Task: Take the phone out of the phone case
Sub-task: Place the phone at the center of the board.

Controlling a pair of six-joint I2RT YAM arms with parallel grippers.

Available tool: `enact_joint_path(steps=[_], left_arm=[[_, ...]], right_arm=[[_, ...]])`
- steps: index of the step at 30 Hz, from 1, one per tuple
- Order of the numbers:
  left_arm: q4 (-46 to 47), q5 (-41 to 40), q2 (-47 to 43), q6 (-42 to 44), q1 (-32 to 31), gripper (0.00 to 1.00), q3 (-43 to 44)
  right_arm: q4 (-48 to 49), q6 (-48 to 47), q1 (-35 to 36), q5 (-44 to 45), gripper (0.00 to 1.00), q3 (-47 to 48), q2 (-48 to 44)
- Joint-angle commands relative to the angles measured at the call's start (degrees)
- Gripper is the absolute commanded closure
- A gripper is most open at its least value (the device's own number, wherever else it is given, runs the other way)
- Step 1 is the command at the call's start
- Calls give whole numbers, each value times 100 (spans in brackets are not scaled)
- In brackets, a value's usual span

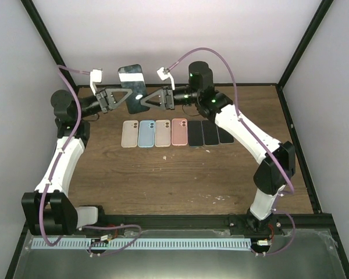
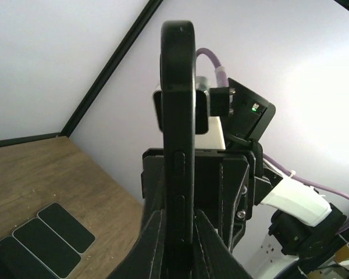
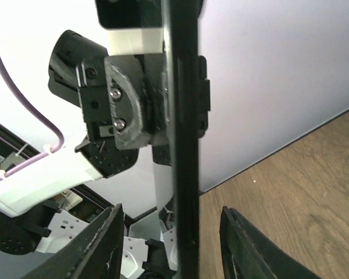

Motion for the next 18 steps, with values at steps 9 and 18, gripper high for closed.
enact_joint_path(steps=[9,18], left_arm=[[103,-107,-152,228,-102,100,-67],[-676,-267,-112,717,-106,49,8]], right_arm=[[485,551,-42,-297,89,397,100],[641,697,-375,-430,99,-23,-106]])
